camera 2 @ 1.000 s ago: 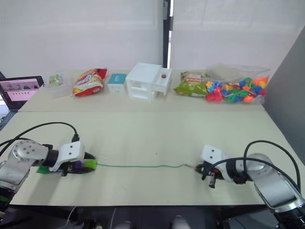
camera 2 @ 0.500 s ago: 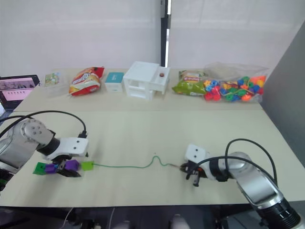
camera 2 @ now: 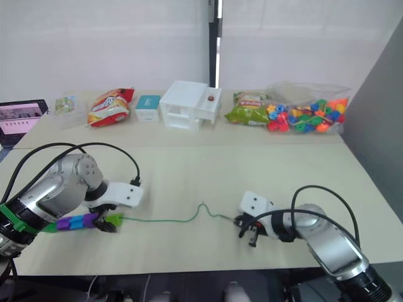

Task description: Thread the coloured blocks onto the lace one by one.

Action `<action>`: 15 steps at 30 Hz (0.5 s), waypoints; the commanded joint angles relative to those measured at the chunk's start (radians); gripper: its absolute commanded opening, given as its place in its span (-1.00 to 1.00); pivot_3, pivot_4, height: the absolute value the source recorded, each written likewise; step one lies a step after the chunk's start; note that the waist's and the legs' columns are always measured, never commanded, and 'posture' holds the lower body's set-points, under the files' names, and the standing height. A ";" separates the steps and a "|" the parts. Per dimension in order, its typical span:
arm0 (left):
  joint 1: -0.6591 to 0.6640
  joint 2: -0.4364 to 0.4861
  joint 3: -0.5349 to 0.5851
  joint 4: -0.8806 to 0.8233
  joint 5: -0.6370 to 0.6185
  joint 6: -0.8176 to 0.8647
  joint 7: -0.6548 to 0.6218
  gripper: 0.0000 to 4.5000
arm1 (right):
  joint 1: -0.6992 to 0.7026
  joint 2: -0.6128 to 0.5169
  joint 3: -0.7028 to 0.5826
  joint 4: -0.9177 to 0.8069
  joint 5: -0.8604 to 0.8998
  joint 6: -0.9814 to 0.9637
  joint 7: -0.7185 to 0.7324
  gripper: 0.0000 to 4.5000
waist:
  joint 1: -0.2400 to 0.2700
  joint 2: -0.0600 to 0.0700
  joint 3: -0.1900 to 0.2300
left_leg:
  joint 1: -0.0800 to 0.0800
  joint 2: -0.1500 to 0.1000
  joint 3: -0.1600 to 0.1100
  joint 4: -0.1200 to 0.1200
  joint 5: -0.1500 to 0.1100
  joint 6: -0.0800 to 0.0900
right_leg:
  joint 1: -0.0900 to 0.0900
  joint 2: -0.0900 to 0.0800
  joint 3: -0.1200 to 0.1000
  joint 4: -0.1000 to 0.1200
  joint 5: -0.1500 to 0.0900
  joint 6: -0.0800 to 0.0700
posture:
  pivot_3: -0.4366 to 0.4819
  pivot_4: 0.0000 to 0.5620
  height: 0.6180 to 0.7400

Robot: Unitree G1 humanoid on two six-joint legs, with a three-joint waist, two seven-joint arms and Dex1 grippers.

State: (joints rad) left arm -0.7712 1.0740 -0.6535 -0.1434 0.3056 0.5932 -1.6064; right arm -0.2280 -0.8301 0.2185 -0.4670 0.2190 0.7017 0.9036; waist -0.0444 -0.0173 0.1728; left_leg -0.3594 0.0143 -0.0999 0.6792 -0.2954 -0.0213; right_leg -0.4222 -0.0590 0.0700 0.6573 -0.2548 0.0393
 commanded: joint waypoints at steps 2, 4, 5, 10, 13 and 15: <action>-0.004 0.047 0.013 -0.045 -0.032 0.044 -0.008 0.90 | 0.007 -0.001 -0.031 -0.030 0.012 0.008 -0.014 -1.00 | 0.001 0.000 0.000 | 0.000 0.000 0.000 0.000 0.000 0.000 | 0.000 0.000 0.000 0.000 0.000 0.000 | -0.05 -0.47 1.00; 0.003 0.044 0.020 -0.040 -0.024 0.048 -0.008 0.90 | 0.005 0.004 -0.027 -0.025 0.011 0.006 -0.018 -1.00 | 0.001 0.000 0.000 | 0.000 0.000 0.000 0.000 0.000 0.000 | 0.000 0.000 0.000 0.000 0.000 0.000 | -0.05 -0.47 1.00; 0.007 0.043 0.021 -0.038 -0.019 0.046 -0.008 0.90 | 0.003 0.006 -0.025 -0.023 0.011 0.005 -0.019 -1.00 | 0.001 0.000 0.000 | 0.000 0.000 0.000 0.000 0.000 0.000 | 0.000 0.000 0.000 0.000 0.000 0.000 | -0.05 -0.47 1.00; 0.037 0.024 0.037 -0.016 -0.017 0.067 0.007 0.90 | -0.007 0.020 -0.023 -0.027 0.016 0.016 -0.027 -1.00 | 0.001 0.000 0.000 | 0.000 0.000 0.000 0.000 0.000 0.000 | 0.000 0.000 0.000 0.000 0.000 0.000 | -0.05 -0.47 1.00; 0.053 0.015 0.046 -0.022 -0.020 0.086 0.009 0.90 | 0.012 0.021 -0.027 -0.040 0.017 0.023 -0.034 -1.00 | 0.001 0.000 0.000 | 0.001 0.000 0.000 0.000 0.000 0.000 | 0.001 0.000 0.000 0.000 0.000 0.000 | -0.05 -0.47 1.00; 0.056 0.007 0.048 -0.020 -0.016 0.092 0.008 0.90 | 0.023 0.019 -0.028 -0.046 0.017 0.026 -0.038 -1.00 | 0.001 0.000 0.000 | 0.001 0.000 0.000 0.000 0.000 0.000 | 0.001 0.000 0.000 0.000 0.000 0.000 | -0.05 -0.47 1.00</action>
State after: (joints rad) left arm -0.7267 1.0872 -0.6122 -0.1621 0.2774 0.6706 -1.5996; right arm -0.2109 -0.8099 0.2148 -0.4747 0.2203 0.7290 0.8700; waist -0.0434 -0.0174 0.1728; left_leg -0.3586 0.0142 -0.1000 0.6795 -0.2954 -0.0213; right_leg -0.4215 -0.0591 0.0699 0.6576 -0.2548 0.0393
